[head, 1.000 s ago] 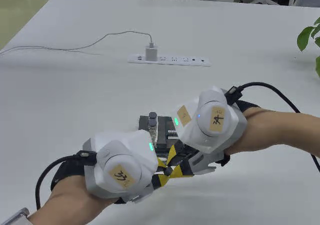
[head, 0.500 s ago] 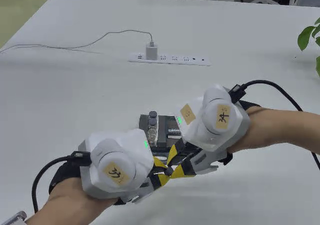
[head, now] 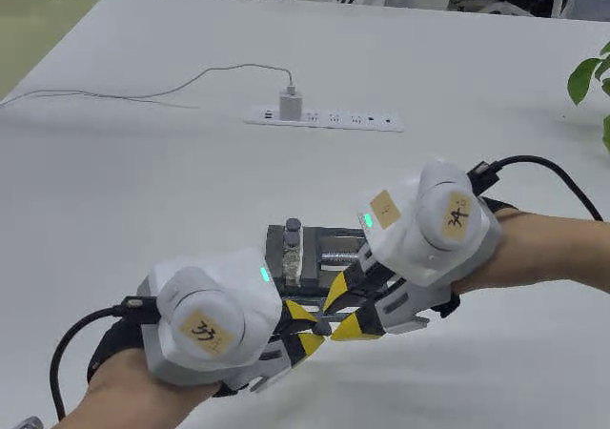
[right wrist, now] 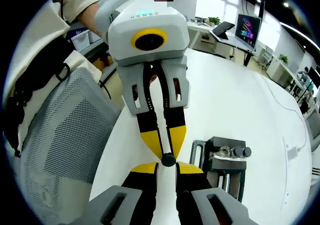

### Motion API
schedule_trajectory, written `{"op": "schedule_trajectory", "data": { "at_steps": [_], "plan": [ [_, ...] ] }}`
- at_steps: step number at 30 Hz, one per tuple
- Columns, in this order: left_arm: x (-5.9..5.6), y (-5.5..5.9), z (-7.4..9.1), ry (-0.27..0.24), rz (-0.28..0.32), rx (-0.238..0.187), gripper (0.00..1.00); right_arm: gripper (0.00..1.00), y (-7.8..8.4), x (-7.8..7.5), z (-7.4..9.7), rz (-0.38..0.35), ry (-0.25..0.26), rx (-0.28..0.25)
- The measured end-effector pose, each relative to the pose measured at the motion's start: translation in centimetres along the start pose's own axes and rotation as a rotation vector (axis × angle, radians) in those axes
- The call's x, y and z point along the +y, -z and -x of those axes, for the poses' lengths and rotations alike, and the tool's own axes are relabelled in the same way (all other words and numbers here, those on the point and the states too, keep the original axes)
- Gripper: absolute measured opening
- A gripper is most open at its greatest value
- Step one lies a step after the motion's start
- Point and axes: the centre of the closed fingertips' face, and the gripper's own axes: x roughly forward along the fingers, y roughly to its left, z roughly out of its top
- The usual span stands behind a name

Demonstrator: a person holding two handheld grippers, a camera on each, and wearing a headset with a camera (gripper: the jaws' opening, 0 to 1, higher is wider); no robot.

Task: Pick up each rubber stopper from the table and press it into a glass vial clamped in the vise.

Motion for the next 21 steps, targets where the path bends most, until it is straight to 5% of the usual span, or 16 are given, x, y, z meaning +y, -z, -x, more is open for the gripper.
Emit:
{"op": "schedule_trajectory", "data": {
  "at_steps": [21],
  "plan": [
    [0.20, -0.48, 0.12, -0.024, 0.023, -0.034, 0.03, 0.09, -0.19, -0.29, -0.22, 0.013, 0.010, 0.004]
  ]
}}
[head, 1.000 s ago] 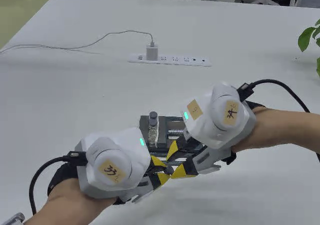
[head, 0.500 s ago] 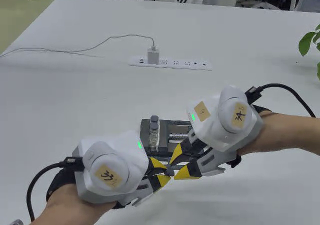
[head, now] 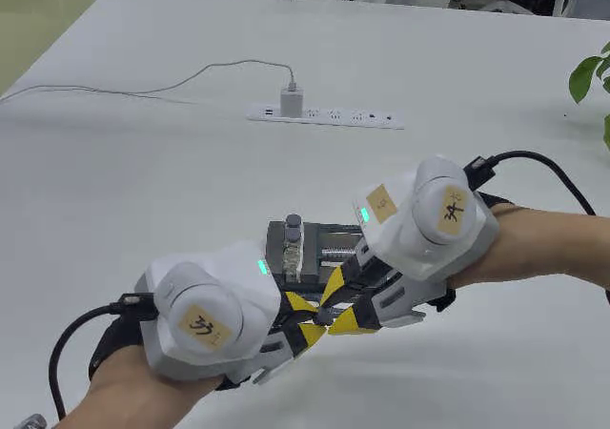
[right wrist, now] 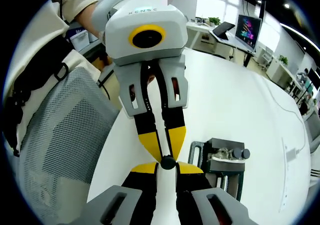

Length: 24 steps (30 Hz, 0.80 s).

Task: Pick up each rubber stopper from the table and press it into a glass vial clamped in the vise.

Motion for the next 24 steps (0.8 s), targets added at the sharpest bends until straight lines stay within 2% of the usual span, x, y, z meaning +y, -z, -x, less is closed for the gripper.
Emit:
{"op": "schedule_trajectory", "data": {
  "at_steps": [17, 24],
  "plan": [
    [-0.11, -0.22, -0.07, 0.002, -0.011, -0.011, 0.03, 0.09, 0.05, -0.13, 0.04, 0.007, -0.004, 0.010],
    [0.07, -0.38, -0.06, -0.002, 0.002, -0.023, 0.03, 0.08, 0.00, -0.28, 0.26, -0.005, 0.001, 0.006]
  ]
}}
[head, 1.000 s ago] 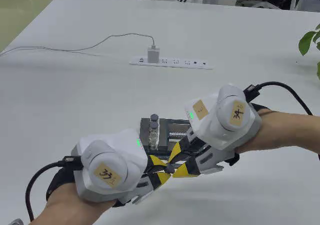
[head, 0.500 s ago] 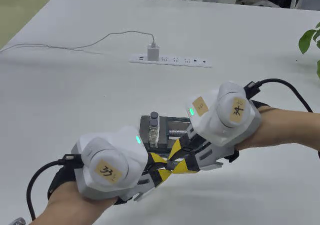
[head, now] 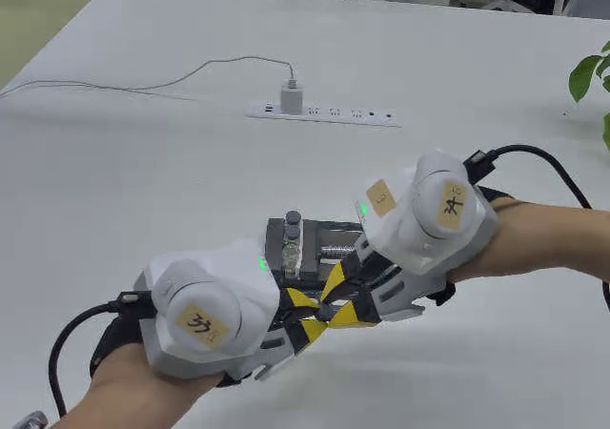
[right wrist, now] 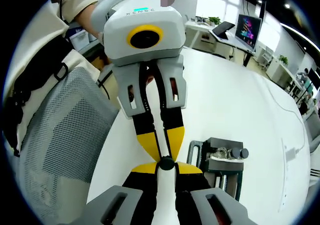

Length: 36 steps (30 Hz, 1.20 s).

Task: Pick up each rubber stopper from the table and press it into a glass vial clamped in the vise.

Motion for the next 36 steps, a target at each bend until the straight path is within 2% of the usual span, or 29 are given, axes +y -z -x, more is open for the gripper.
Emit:
{"op": "schedule_trajectory", "data": {
  "at_steps": [21, 36],
  "plan": [
    [0.15, 0.14, -0.04, -0.003, 0.017, 0.008, 0.03, 0.08, -0.12, -0.06, 0.01, -0.024, 0.002, 0.000],
    [-0.12, 0.18, -0.09, 0.002, -0.029, 0.013, 0.03, 0.07, -0.09, 0.18, 0.08, -0.063, -0.014, -0.006]
  ]
}}
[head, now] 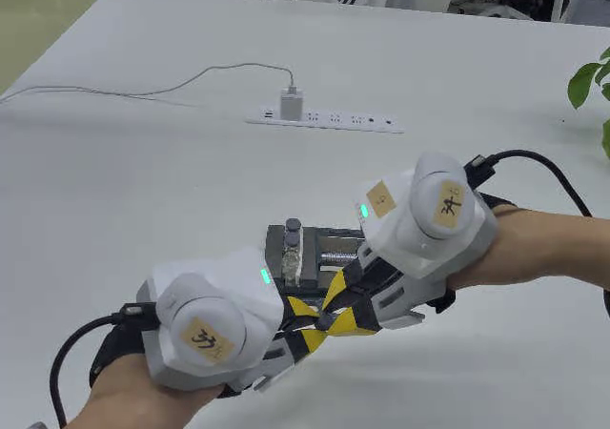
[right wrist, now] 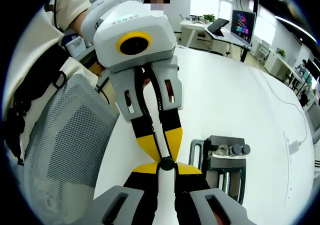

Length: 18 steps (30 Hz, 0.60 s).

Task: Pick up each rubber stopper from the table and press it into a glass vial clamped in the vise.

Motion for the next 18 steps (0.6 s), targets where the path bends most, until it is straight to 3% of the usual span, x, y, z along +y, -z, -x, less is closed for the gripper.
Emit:
{"op": "schedule_trajectory", "data": {
  "at_steps": [18],
  "plan": [
    [-0.13, 0.09, 0.03, 0.005, 0.014, -0.006, 0.04, 0.06, -0.16, 0.19, 0.00, 0.002, 0.000, -0.005]
  ]
}}
